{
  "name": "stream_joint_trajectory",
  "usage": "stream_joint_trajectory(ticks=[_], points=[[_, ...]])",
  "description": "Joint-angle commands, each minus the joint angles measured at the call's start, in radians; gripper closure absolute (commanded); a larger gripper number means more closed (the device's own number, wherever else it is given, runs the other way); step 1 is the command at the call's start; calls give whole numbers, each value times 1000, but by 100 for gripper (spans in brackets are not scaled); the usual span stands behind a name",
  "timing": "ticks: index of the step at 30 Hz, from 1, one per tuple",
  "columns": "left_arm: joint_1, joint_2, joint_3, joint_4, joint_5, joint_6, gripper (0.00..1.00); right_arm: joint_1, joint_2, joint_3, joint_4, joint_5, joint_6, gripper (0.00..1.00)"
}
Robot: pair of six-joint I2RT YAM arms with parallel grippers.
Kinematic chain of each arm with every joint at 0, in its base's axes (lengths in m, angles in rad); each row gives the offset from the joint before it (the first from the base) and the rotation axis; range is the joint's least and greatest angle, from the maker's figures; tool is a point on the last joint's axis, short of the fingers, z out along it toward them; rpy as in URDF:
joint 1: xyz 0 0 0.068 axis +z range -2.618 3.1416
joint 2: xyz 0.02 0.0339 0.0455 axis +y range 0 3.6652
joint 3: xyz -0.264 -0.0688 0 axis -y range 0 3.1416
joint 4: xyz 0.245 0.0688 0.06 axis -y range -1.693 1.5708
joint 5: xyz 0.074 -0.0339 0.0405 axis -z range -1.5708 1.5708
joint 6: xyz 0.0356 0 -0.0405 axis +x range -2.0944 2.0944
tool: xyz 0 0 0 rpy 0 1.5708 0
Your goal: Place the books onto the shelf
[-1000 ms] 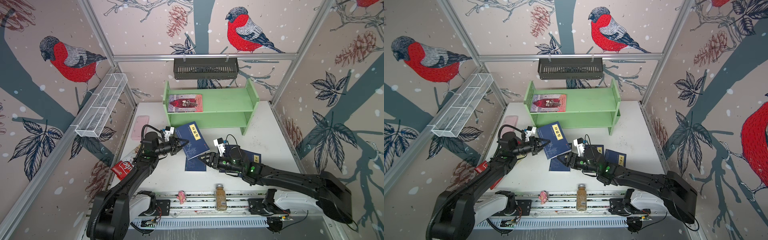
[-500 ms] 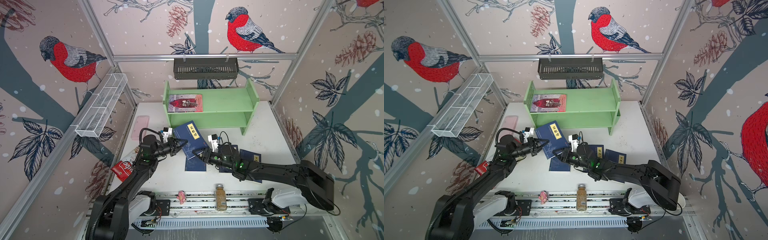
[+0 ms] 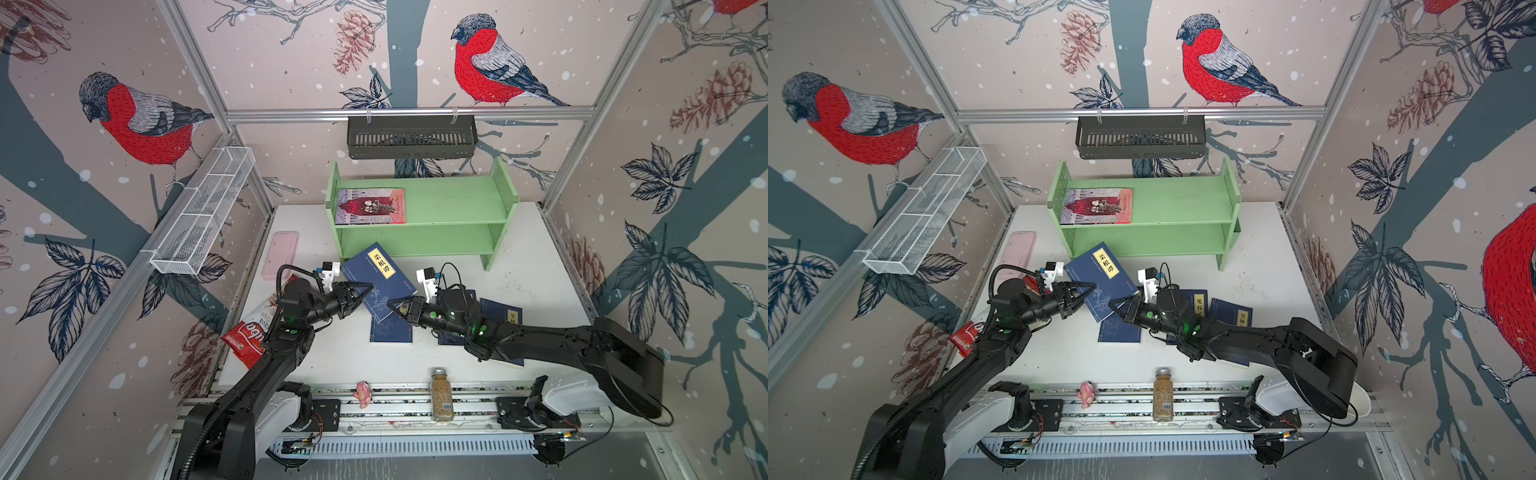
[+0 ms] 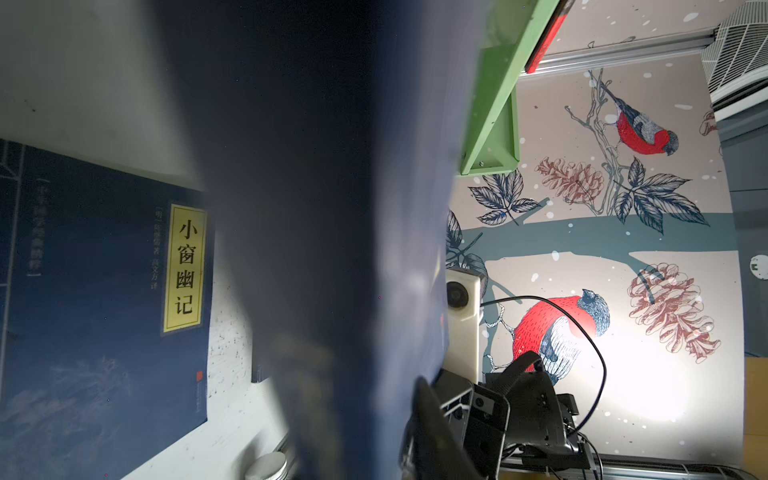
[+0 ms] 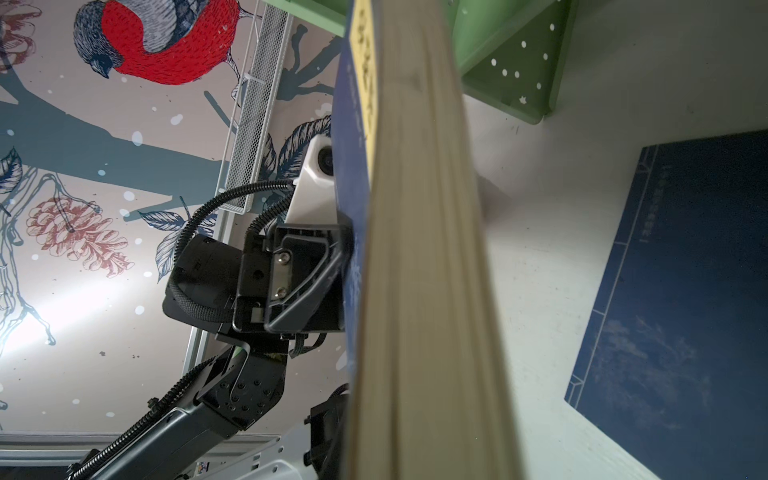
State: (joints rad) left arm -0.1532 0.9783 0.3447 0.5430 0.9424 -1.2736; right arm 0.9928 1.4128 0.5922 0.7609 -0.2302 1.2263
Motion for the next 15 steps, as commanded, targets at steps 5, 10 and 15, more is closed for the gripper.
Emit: stream_joint_trajectory(ticks=[5,10,15], points=[[39,-39,31,-49,61,132,43,-65,-110,-33,-52,-138,-65,94],[46,-44,113,-216,88,339,37,-123,-224,-42,-163,-276,-118,94],[95,-2,108,-148,183,330,34,-160,-301,-24,-319,-364,-194,94]])
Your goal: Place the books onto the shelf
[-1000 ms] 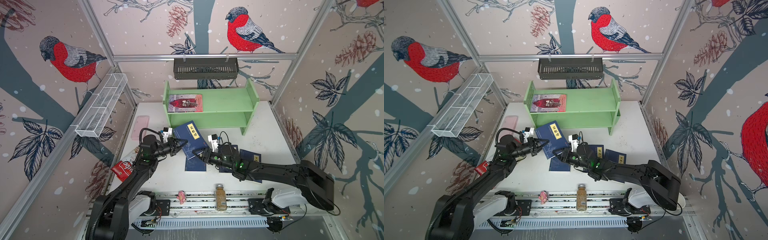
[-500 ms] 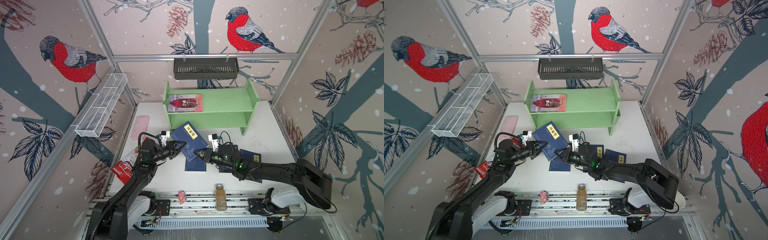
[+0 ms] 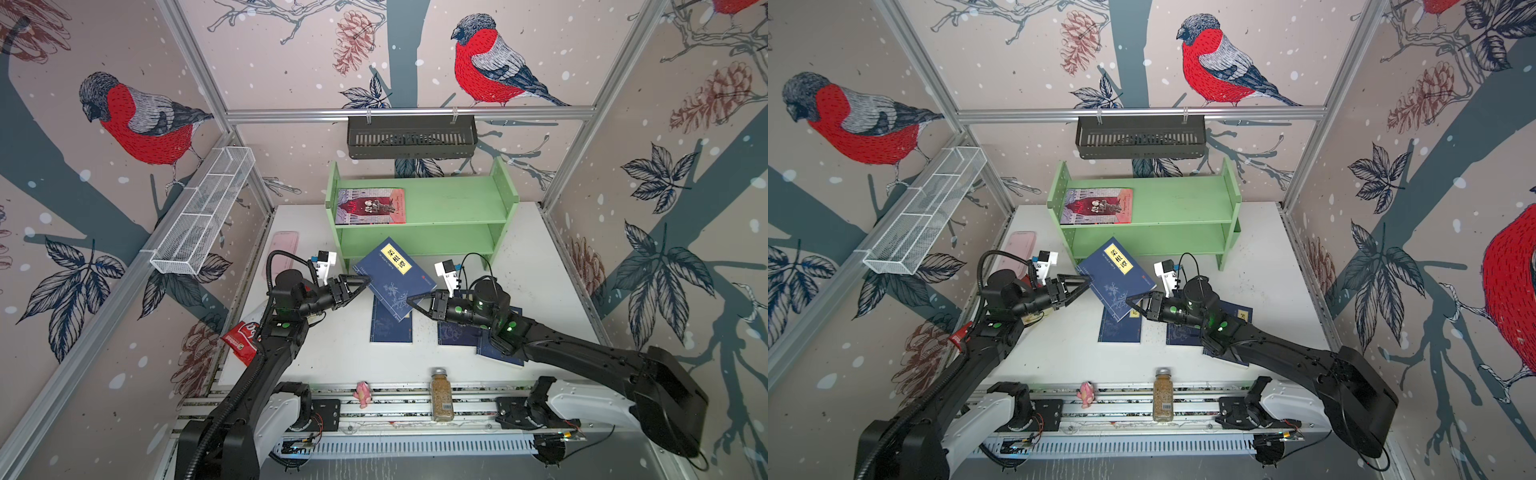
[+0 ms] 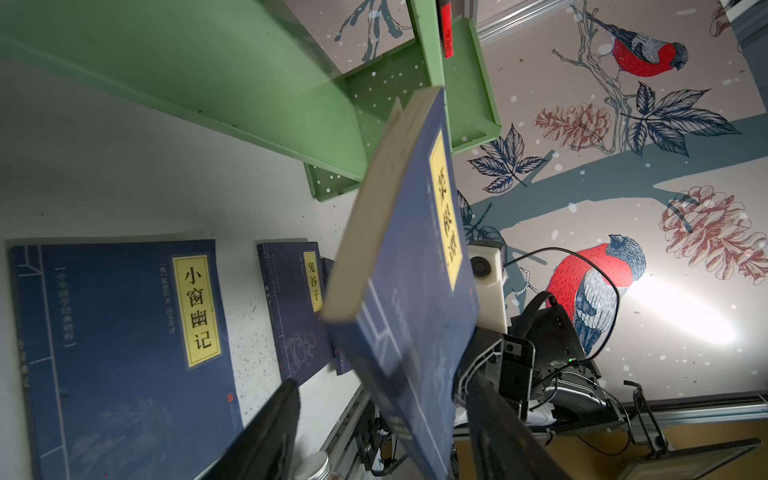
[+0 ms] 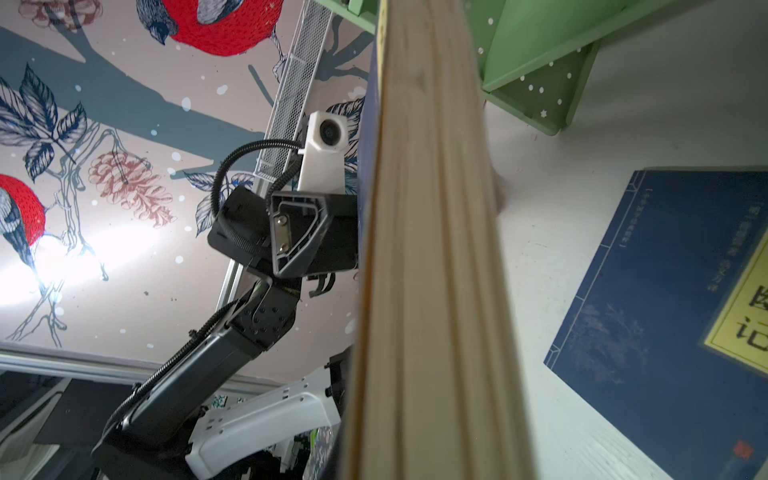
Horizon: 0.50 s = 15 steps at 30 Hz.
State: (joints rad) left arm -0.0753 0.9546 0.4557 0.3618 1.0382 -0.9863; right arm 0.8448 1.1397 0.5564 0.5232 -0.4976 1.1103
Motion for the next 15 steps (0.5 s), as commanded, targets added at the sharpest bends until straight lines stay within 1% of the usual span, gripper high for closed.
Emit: stream_joint_trajectory(ticks=[1,5,7,9,11,13,15], points=[[25,37,-1,43,108,39,34,-15,-38,11,-94,-109,-86,94],[53,94,6,88,171,4,34,-41,-62,7,-128,-158,-106,94],[58,103,-3,181,188,-54,35,-45,-58,9,-138,-176,-117,93],[58,111,-19,313,221,-147,36,-54,-49,17,-150,-192,-128,92],[57,132,-28,399,254,-206,39,-59,-34,26,-154,-210,-137,92],[57,149,-29,396,274,-215,44,-59,-18,38,-152,-232,-146,92],[58,159,-31,387,285,-204,50,-58,-3,50,-149,-251,-154,92]])
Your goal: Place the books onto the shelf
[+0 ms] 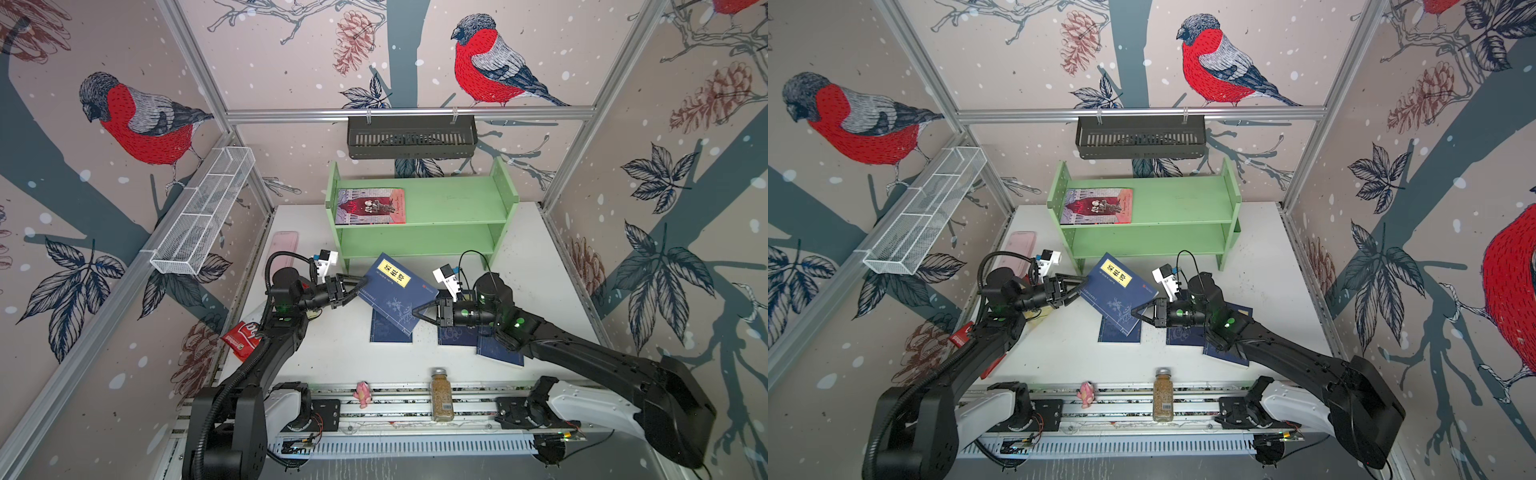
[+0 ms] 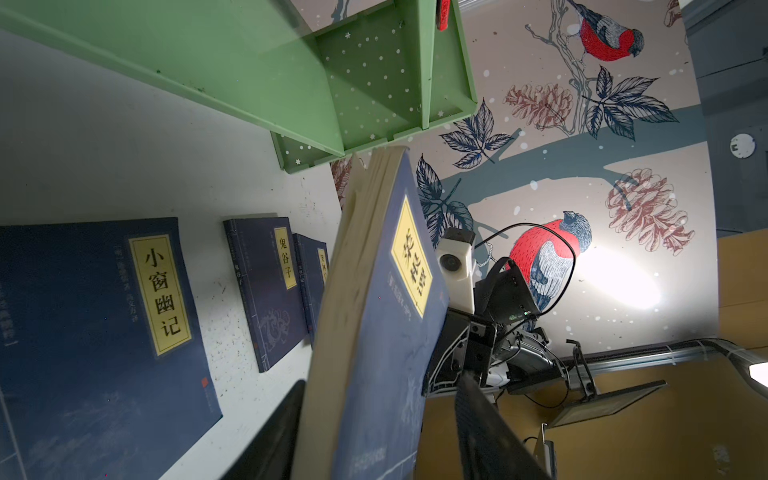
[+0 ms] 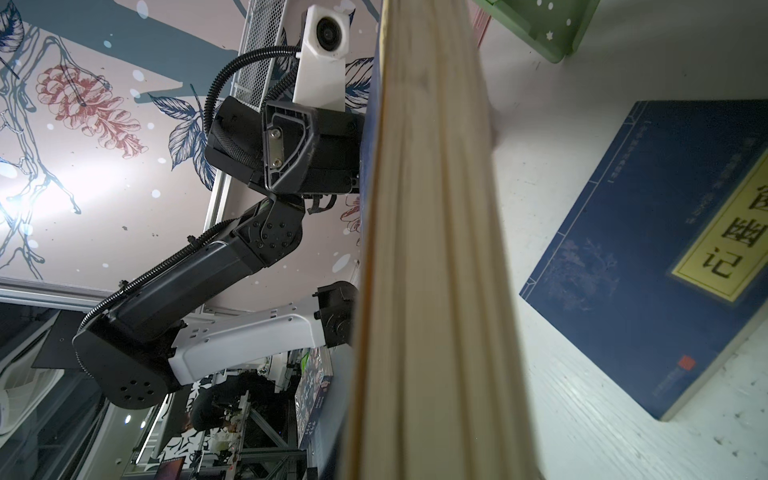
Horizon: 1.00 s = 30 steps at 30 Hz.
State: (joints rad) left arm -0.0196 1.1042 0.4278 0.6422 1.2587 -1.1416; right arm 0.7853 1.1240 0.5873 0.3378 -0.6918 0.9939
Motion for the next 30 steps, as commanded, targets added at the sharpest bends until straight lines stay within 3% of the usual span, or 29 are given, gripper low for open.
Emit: stream_joint_trajectory(ticks=[1,4,7,11,16,22,30], points=[[1,8,-7,109,64,-45,54,1,20,26,34,-68,-43,92],[1,-14,-12,114,58,-38,58,0,39,40,17,-77,-61,92],[2,-28,-14,108,66,-31,69,1,58,51,19,-94,-69,92],[2,-35,-17,95,66,-25,100,-7,79,73,3,-93,-87,87],[6,-46,1,67,26,-3,100,-25,94,83,-5,-30,-75,55],[12,-46,23,41,-52,0,100,-36,89,9,156,50,24,47],[14,-25,23,25,-134,-26,100,-2,161,-2,322,119,82,46]])
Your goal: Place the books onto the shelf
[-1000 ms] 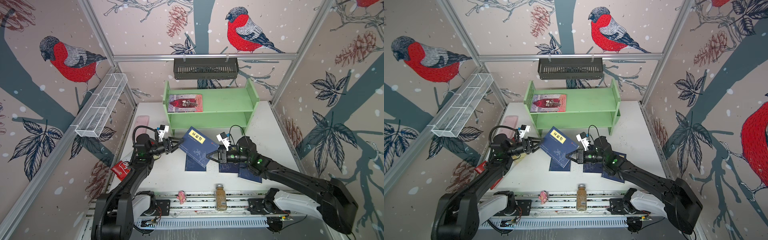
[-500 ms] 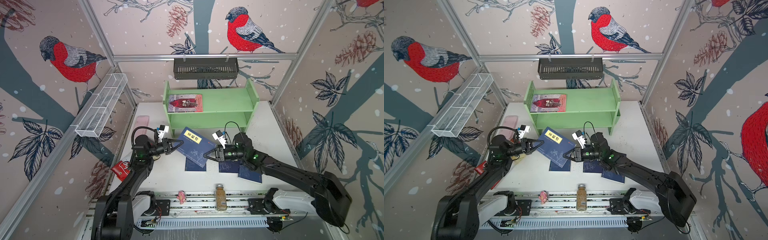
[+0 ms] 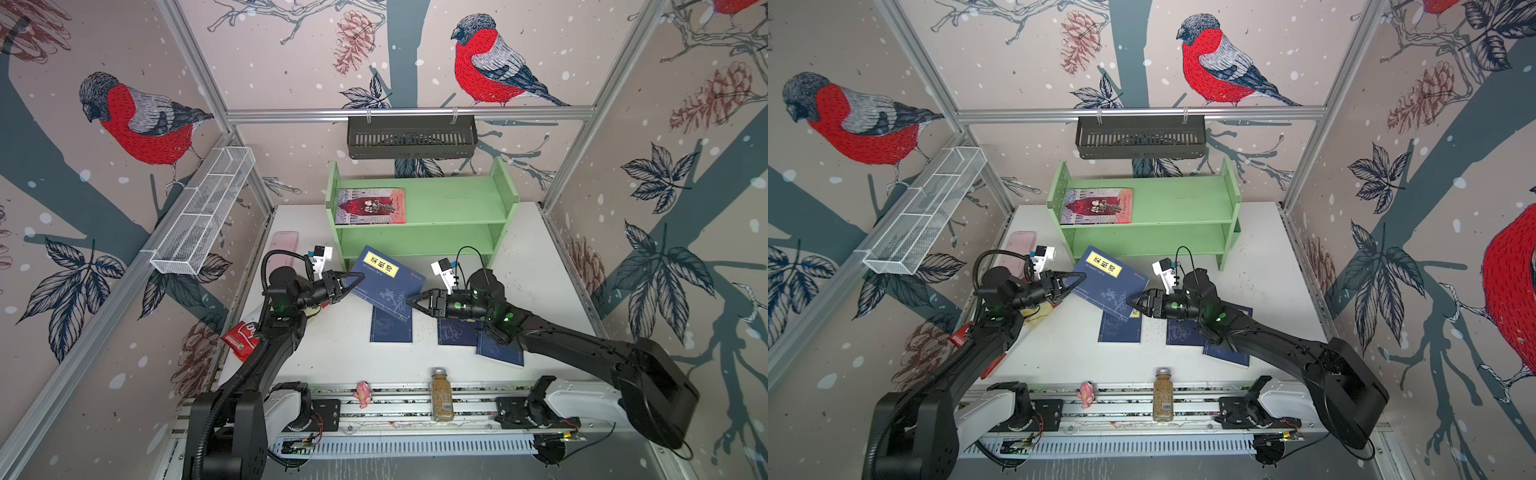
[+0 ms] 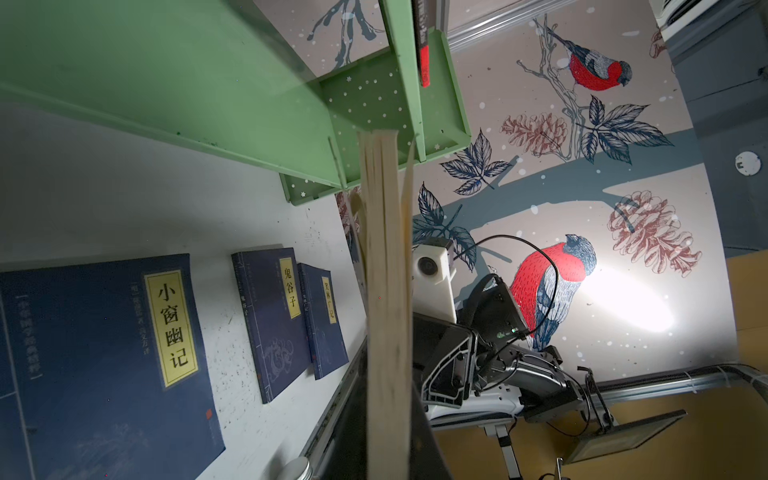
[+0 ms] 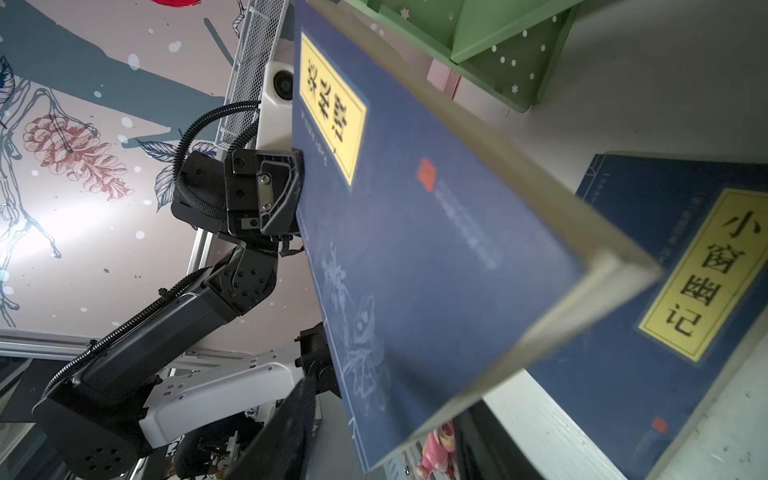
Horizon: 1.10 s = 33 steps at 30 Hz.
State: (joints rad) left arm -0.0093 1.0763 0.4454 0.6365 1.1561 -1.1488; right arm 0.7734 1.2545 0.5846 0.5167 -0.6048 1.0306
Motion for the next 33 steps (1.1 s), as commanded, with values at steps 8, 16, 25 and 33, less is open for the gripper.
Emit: stream_joint_trajectory(ticks=[8,16,25,33], points=[[6,-8,-10,68,-81,-58,100,38,134,16,261,66,89,48],[28,-25,-21,-39,-131,5,100,26,219,-3,436,51,166,87],[45,27,-20,-41,-65,73,72,-36,267,0,512,-112,198,94],[45,68,-24,-8,31,98,65,-39,268,21,423,-243,151,94]])
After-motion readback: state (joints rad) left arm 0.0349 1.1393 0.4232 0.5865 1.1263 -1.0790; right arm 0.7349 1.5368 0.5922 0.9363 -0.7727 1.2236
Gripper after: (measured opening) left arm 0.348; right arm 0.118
